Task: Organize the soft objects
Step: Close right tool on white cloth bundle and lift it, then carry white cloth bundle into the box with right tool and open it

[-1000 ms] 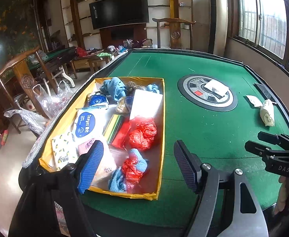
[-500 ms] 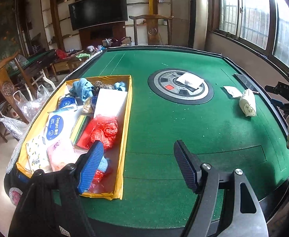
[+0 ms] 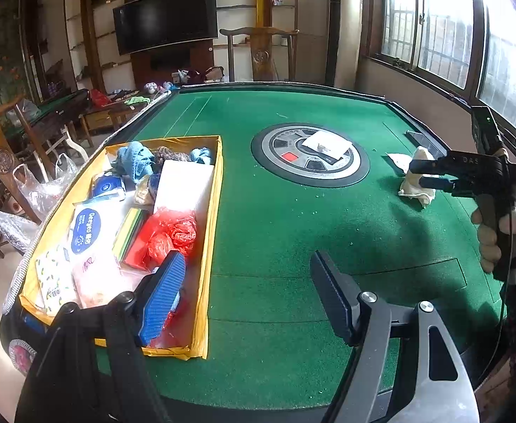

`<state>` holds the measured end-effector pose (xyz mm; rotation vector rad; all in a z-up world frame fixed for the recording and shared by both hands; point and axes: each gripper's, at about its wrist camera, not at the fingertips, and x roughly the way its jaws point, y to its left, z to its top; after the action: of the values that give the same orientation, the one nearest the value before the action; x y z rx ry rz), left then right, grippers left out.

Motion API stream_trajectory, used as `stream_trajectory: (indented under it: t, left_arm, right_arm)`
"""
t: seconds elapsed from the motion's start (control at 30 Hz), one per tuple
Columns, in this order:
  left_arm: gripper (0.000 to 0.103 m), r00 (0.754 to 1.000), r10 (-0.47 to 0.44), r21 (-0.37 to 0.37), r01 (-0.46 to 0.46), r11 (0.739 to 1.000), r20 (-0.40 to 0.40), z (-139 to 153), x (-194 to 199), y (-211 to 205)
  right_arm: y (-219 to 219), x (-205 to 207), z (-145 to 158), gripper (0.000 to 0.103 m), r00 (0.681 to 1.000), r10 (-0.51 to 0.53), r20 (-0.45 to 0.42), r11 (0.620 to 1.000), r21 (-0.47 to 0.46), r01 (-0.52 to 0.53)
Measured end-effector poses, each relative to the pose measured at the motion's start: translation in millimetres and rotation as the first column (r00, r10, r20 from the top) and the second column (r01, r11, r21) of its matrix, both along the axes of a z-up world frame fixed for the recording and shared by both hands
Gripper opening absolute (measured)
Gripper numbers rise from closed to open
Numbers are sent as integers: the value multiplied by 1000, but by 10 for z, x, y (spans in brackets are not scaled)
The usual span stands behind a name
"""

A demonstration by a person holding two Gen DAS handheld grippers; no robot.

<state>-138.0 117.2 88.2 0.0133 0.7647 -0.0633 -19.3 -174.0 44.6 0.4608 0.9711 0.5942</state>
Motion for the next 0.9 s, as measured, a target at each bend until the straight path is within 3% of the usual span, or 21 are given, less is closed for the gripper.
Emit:
stream_trajectory:
  t: [0.07, 0.1, 0.13, 0.2, 0.27, 0.3, 0.47, 0.6, 0.67, 0.7, 0.73, 0.9]
  left_arm:
    - [73, 1000, -17, -30, 16, 999, -15, -33, 29, -1]
    - [74, 999, -26, -38, 25, 999, -23, -50, 40, -10]
    - [73, 999, -36, -40, 35, 999, -28, -59, 49, -26]
    - [73, 998, -55, -38, 54, 998, -30, -68, 60, -56]
    - [73, 998, -56, -37, 55, 998, -30, -66, 75, -72]
    - [74, 998, -56, -41, 55, 998, -29, -66, 83, -73]
    - [73, 998, -34, -34, 33, 999, -44, -107, 136, -73]
    - [73, 998, -19, -33, 18, 999, -54, -144, 130, -50]
    - [74, 998, -16, -33, 15, 999, -53, -148, 118, -16]
    - [73, 999, -14, -36, 12, 999, -51, -140, 104, 4]
    - [73, 999, -10, -42, 8, 999, -46, -126, 84, 36]
    - [74, 999, 36, -63, -37, 997, -20, -61, 29, 295]
  right_arm:
    - [199, -147, 74, 62, 989, 146, 10, 987, 68, -147]
    - [216, -242, 175, 62, 986, 157, 57, 985, 62, -160]
    - [174, -292, 257, 62, 988, 119, 102, 991, 52, -125]
    - [-83, -331, 399, 64, 984, -80, 159, 997, -2, 81]
    - [-357, -269, 413, 73, 924, -336, 184, 922, -134, 362]
    - [-472, -218, 353, 77, 894, -413, 175, 876, -192, 442]
    - [-652, 56, -41, 77, 858, -511, 47, 822, -265, 504]
    - [-557, 247, -165, 77, 865, -502, 15, 827, -284, 485]
    - [-518, 285, -180, 68, 869, -495, 23, 826, -298, 479]
    - [-500, 291, -198, 40, 873, -488, 16, 832, -292, 471]
    - [-516, 288, -234, 19, 876, -482, -2, 843, -276, 463]
    - [-447, 20, 4, 18, 885, -462, 53, 857, -230, 461]
